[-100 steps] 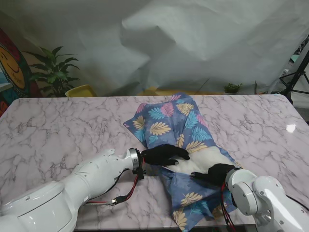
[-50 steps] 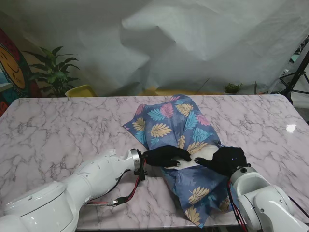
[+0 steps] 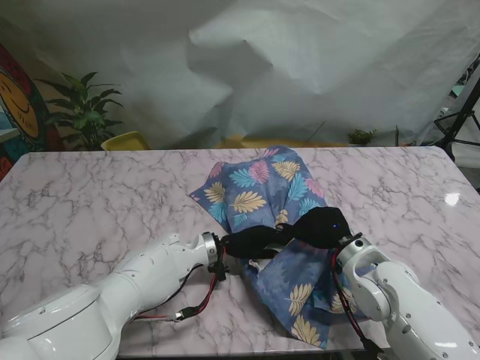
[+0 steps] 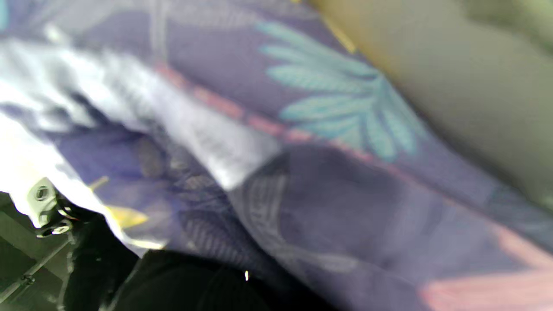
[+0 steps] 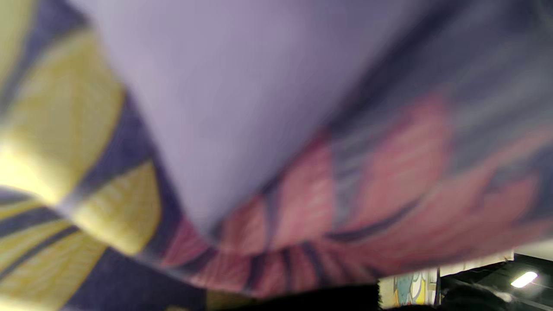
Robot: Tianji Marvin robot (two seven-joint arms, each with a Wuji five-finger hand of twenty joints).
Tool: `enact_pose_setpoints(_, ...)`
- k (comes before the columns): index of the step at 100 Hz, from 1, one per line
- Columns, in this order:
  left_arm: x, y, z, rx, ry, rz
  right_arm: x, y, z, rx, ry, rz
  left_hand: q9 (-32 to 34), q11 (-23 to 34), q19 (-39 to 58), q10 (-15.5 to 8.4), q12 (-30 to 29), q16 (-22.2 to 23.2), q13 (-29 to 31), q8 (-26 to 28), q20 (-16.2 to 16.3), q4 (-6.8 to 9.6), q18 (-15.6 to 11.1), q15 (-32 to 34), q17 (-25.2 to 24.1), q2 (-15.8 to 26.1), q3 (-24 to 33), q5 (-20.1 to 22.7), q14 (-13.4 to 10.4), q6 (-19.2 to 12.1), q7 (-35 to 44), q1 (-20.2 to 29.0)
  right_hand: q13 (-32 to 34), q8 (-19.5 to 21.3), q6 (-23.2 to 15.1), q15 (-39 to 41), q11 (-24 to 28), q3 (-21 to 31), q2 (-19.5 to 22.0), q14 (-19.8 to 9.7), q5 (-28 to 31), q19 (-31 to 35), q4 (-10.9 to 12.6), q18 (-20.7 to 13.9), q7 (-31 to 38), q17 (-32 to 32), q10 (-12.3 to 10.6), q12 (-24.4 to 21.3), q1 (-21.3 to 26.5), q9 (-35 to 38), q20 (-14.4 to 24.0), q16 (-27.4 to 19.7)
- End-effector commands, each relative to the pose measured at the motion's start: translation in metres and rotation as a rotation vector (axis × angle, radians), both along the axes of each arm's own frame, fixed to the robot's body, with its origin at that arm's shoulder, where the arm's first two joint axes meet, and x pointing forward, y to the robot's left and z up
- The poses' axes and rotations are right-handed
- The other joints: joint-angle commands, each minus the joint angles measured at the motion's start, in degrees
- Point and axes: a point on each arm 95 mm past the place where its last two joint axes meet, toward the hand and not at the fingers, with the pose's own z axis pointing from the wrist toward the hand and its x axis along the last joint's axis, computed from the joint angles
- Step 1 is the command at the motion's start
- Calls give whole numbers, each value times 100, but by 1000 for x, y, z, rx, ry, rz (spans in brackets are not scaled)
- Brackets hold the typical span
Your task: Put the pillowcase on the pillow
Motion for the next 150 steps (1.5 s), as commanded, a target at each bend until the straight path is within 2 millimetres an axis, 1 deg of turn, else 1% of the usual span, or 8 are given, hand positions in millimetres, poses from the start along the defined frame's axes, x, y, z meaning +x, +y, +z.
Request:
enact_pose_setpoints(1,-7,13,-13,45,32,2,5,1,-13,-10,38,4,108,77,784,25,50,267,489,28,138,30,738,463,188,97,-140,129,438,-127,25,239,145,-47,-103,-337,-354,-9,99,-95,-213,-102,114,25,-76,-157,-128,-147,106,230,7,-185)
enact_pose_setpoints(18,-8,19,-9,47,23,19,7,1,-30,1,138,48,115,63,795,212,46,275,521,26,134,36,764,471,213,120,-204,151,435,-116,16,246,138,-71,-168,-2274,-1767,-18,-105,-49,-1221,-796,98,125,-349,-1093,-175,-549,342,-6,178,-884)
enact_pose_setpoints(37,-6,23,-5,47,21,42,-9,3,-16,87,120,51,119,32,791,278,36,279,504,28,124,42,790,460,206,159,-293,181,431,-100,9,263,-2349,-170,-7,-5386,-2663,135,-1414,-118,-3725,-2607,122,496,-972,-3753,123,-708,940,-3364,409,-1350)
enact_pose_setpoints(42,-5,23,-4,46,21,46,-14,5,-9,103,100,56,123,26,789,276,35,280,506,28,121,46,792,459,205,167,-310,185,444,-103,4,279,-3215,-304,128,-5693,-2597,2183,-2129,-36,-4410,-2994,-90,511,-1181,-4352,305,-962,-181,-4365,510,-1697)
enact_pose_setpoints(60,-5,23,-3,50,15,51,-28,11,15,76,-16,63,122,13,787,268,36,282,493,32,117,51,801,449,211,196,-387,208,438,-94,-3,321,-5258,-659,505,-5746,-2527,2526,-2328,90,-5693,-3606,-181,344,-1790,-5576,596,-1265,-408,-6413,134,-2283)
enact_pose_setpoints(87,-5,26,2,67,-12,83,-68,8,37,-29,-151,-189,3,-24,881,342,42,373,469,35,148,114,1057,467,335,491,-1369,60,584,-33,-169,870,-4716,-650,481,-5428,-2484,1711,-1644,327,-4908,-3449,-124,510,-1520,-5267,579,-1325,168,-5449,110,-2381)
enact_pose_setpoints(108,-5,27,5,76,-8,148,-96,-1,22,-135,151,-423,-368,94,1956,596,168,645,691,-248,522,262,1383,962,948,618,-1575,-1290,959,210,-1097,801,-4142,-812,1280,-5722,-2815,968,-991,934,-4873,-3397,-91,941,-2099,-4841,1150,-1400,241,-5149,132,-2414)
enact_pose_setpoints(150,-9,27,11,146,-7,194,-67,6,-33,-163,565,-341,-792,-238,3020,885,48,819,545,-79,678,410,1446,1274,1367,652,-1646,-1330,923,515,-1839,-40,-4579,-840,1399,-6109,-2962,-62,-791,811,-5269,-3615,15,810,-2671,-5146,1117,-1438,1065,-5868,-3,-2521)
